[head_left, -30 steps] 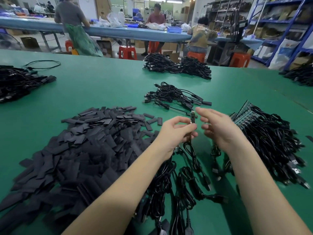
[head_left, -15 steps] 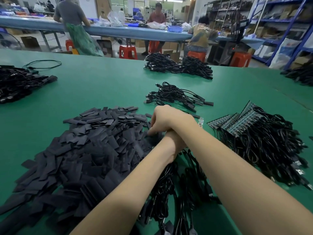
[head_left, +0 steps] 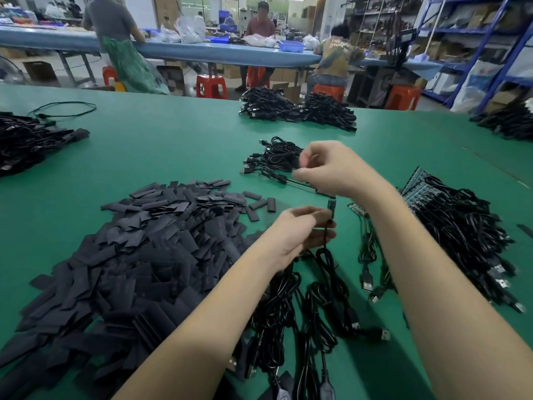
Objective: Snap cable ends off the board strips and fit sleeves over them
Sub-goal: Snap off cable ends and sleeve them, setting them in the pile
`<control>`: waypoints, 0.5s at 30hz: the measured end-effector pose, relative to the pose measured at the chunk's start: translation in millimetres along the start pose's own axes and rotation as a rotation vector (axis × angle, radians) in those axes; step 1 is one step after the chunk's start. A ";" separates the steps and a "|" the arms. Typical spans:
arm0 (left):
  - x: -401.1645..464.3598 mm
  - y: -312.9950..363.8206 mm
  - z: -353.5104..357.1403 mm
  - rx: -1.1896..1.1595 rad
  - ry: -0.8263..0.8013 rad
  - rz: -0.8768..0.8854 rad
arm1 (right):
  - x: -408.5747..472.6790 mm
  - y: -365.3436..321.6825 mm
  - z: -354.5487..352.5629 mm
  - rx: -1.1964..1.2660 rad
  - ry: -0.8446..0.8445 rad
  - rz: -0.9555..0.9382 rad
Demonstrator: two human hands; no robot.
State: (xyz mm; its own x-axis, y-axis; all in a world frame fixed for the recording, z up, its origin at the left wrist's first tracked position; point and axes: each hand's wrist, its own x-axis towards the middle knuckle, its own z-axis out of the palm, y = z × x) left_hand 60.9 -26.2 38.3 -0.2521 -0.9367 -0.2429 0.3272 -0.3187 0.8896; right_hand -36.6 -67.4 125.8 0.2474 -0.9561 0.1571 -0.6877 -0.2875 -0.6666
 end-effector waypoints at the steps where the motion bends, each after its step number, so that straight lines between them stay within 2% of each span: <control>1: 1.7 -0.8 -3.3 0.012 -0.016 0.011 | -8.0 8.2 -9.0 0.121 0.024 0.013; 6: 0.3 10.9 -13.0 0.061 -0.080 -0.001 | -43.7 46.5 -18.8 0.601 0.074 0.122; 10: -4.5 19.0 -19.2 0.005 -0.135 -0.039 | -54.6 60.0 -7.7 1.076 0.086 0.194; 12: -6.7 21.4 -22.1 -0.013 -0.160 -0.062 | -55.5 63.6 -4.7 1.199 0.101 0.209; 15: -8.5 23.3 -23.3 -0.036 -0.172 -0.084 | -55.6 65.9 -0.8 1.257 0.101 0.210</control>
State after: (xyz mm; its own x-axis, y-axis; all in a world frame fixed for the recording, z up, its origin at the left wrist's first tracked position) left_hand 91.9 -29.0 52.1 -0.4306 -0.8691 -0.2433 0.3299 -0.4025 0.8539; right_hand -96.3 -33.3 73.7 0.1222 -0.9924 -0.0169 0.4228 0.0675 -0.9037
